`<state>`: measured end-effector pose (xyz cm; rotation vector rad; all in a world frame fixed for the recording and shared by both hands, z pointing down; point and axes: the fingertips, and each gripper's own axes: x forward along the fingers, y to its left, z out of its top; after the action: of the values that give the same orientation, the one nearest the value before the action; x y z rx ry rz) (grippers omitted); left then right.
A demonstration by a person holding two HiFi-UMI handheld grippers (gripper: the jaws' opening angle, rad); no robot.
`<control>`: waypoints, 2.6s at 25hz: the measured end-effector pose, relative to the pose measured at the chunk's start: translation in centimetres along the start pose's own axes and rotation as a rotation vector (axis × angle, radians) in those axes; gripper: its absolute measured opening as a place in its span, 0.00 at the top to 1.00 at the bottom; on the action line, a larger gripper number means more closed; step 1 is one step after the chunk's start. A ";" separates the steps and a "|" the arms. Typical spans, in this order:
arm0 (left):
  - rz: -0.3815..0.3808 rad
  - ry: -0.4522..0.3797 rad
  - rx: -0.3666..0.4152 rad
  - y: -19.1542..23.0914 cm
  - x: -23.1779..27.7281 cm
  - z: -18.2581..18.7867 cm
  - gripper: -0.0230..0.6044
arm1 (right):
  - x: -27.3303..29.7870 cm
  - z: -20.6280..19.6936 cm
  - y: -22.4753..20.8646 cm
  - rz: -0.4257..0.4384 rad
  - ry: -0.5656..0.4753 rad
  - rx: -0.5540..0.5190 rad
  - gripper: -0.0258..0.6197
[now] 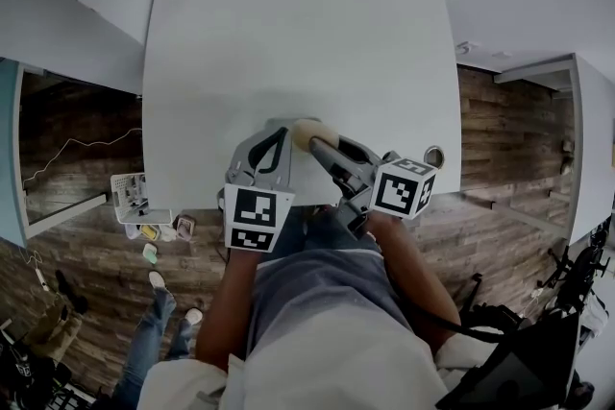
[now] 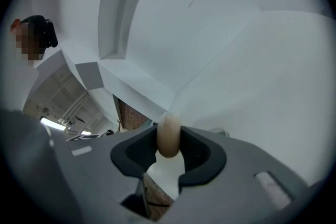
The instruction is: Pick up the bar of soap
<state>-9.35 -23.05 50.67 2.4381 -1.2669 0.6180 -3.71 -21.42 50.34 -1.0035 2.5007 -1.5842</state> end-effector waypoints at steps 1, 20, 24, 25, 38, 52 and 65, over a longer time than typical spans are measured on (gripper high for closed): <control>0.001 -0.001 -0.002 0.0 0.0 0.0 0.96 | -0.1 0.1 0.1 0.003 -0.004 0.002 0.77; 0.032 -0.110 -0.046 0.3 -1.4 1.7 0.96 | -2.2 3.2 4.4 0.072 -0.105 0.020 0.77; 0.028 -0.153 -0.047 0.2 -2.1 3.2 0.96 | -2.8 4.0 5.5 0.085 -0.128 0.010 0.77; 0.027 -0.163 -0.044 0.2 -2.3 3.6 0.96 | -3.0 4.2 5.8 0.090 -0.134 0.007 0.77; 0.015 -0.246 -0.004 -1.4 -3.9 8.3 0.96 | -6.1 8.9 9.1 0.146 -0.233 -0.027 0.77; 0.023 -0.372 0.012 -0.8 -5.4 13.8 0.96 | -7.0 10.6 13.2 0.196 -0.265 -0.103 0.77; 0.019 -0.408 -0.003 -1.4 -6.4 15.7 0.96 | -7.6 11.4 15.0 0.215 -0.275 -0.157 0.77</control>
<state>-7.93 -25.21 33.90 2.6391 -1.4341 0.1196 -1.46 -22.40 30.19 -0.8628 2.4708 -1.1245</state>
